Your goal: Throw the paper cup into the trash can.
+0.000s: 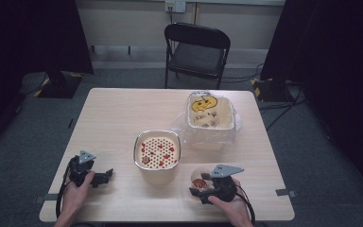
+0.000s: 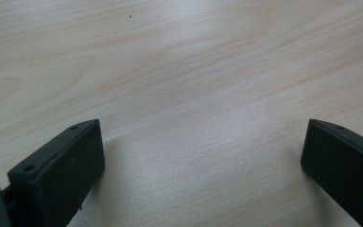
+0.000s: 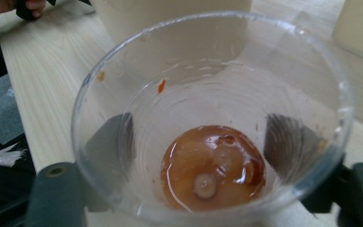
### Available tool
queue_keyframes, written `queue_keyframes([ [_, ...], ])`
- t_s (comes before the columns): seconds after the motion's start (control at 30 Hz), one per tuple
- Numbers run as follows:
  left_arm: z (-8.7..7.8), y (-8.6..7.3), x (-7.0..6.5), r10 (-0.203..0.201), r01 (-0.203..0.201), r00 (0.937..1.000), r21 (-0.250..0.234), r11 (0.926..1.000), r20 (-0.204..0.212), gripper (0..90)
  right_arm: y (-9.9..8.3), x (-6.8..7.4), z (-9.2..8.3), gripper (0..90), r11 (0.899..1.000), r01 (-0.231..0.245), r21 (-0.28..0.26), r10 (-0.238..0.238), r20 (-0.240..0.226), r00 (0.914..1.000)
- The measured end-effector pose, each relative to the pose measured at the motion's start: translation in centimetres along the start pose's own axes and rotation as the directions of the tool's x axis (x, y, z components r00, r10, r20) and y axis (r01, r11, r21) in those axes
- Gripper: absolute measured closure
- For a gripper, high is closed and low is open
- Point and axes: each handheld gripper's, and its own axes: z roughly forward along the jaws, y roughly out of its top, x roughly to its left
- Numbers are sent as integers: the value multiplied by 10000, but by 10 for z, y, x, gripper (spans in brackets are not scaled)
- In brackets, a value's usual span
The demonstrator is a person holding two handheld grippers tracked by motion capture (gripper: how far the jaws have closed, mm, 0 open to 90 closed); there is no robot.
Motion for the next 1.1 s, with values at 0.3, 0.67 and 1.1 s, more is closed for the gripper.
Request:
queue_keyframes([
  [0.3,0,0,0,-10,10,10000,7,10000,9,0,-1,-2,-1,356,9995,-196,-253,201,192,9996],
  [0.67,0,0,0,5,-5,10000,1,10000,4,0,5,-6,-8,393,9939,-599,-922,665,701,9953],
  [1.1,0,0,0,42,-42,10000,-1,10000,4,0,20,-8,-19,406,9799,-939,-1759,1126,998,9886],
])
